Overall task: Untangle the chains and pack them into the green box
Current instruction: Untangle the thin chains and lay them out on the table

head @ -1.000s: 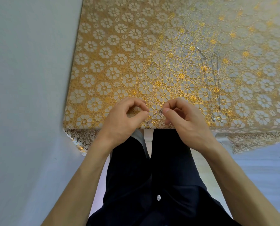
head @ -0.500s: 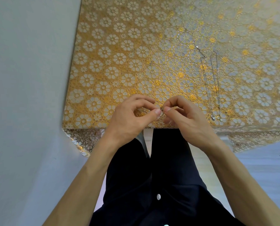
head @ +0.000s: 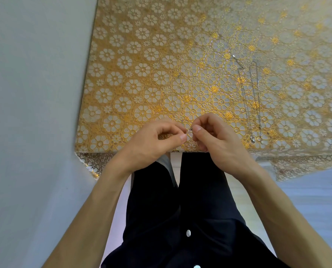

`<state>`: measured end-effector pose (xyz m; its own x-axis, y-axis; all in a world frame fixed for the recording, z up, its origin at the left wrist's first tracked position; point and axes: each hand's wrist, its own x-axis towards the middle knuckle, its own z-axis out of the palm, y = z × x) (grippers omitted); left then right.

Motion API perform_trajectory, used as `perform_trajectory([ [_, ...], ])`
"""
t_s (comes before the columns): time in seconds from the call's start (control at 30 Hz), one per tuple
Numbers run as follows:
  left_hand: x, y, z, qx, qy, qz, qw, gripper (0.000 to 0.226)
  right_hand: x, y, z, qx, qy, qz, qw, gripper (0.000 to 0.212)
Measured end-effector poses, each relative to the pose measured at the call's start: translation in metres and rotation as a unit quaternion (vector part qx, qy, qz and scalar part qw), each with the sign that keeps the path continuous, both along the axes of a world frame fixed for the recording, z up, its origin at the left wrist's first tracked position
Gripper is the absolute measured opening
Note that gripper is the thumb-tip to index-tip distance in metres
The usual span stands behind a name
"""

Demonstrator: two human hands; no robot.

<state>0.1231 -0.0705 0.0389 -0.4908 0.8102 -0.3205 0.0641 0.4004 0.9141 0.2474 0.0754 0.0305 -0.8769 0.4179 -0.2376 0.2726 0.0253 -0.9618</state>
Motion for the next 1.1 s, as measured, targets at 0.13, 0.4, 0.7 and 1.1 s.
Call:
perform_trajectory([
  [0.13, -0.001, -0.002, 0.002, -0.005, -0.023, 0.002, 1.000, 0.015, 0.001, -0.001, -0.001, 0.014, 0.004, -0.004, 1.000, 0.009],
  [0.4, 0.000, -0.006, 0.004, 0.036, -0.048, 0.056, 0.997, 0.021, 0.000, 0.000, 0.006, 0.009, 0.000, -0.013, 1.000, 0.012],
  [0.7, 0.000, -0.008, 0.006, 0.041, -0.025, 0.070, 0.996, 0.019, 0.000, 0.008, 0.013, -0.225, 0.050, -0.125, 0.965, 0.013],
  [1.1, 0.003, -0.005, 0.004, 0.049, -0.026, 0.084, 0.995, 0.018, -0.005, 0.005, 0.023, -0.420, 0.100, -0.152, 0.889, 0.014],
])
